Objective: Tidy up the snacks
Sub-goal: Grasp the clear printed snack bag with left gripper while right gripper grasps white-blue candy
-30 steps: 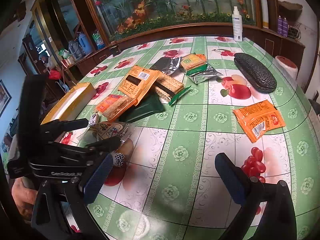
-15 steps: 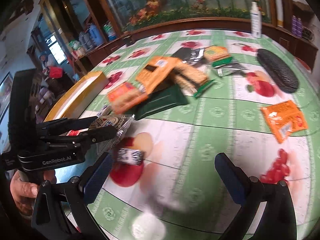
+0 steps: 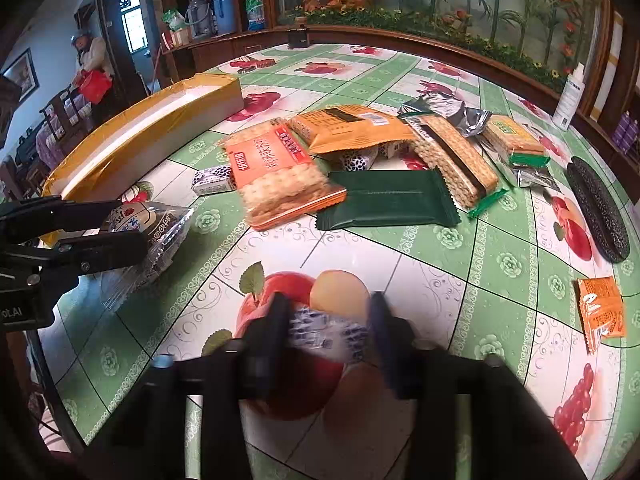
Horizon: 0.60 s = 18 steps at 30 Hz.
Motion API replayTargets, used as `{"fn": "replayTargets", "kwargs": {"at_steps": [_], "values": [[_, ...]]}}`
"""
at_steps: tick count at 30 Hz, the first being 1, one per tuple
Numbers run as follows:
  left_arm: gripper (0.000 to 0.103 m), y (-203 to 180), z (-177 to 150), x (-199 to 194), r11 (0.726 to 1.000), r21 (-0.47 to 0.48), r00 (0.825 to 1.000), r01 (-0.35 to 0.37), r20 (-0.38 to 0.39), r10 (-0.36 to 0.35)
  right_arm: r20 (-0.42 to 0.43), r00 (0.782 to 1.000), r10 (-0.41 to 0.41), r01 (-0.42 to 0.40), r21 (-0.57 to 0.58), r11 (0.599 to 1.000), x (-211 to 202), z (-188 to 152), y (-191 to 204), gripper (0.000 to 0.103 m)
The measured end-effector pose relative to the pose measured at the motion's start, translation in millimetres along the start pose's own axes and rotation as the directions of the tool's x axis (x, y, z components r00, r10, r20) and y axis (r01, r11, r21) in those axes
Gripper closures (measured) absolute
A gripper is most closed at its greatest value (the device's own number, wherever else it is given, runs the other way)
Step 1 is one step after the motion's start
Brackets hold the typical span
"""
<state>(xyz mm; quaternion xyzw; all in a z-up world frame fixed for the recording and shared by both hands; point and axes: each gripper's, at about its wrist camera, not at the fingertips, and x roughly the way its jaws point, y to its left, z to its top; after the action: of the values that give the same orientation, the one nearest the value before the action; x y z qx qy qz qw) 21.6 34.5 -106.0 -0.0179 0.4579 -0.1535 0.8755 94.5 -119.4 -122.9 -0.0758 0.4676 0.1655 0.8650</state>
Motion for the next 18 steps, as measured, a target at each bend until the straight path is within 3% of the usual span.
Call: {"fn": "replayTargets", "kwargs": {"at_steps": [12, 18], "values": [[0.051, -2.6, -1.3, -14.5, 1.0, -0.005, 0.999, 0.027, 0.044, -0.027, 0.078, 0.995, 0.061, -0.064, 0.046, 0.997, -34.3, -4.3, -9.8, 0.069], [0.051, -1.8, 3.4, -26.7, 0.999, -0.015, 0.996, -0.051, 0.078, 0.052, 0.119, 0.989, 0.09, -0.096, 0.047, 0.994, -44.0, 6.6, -5.9, 0.069]]}}
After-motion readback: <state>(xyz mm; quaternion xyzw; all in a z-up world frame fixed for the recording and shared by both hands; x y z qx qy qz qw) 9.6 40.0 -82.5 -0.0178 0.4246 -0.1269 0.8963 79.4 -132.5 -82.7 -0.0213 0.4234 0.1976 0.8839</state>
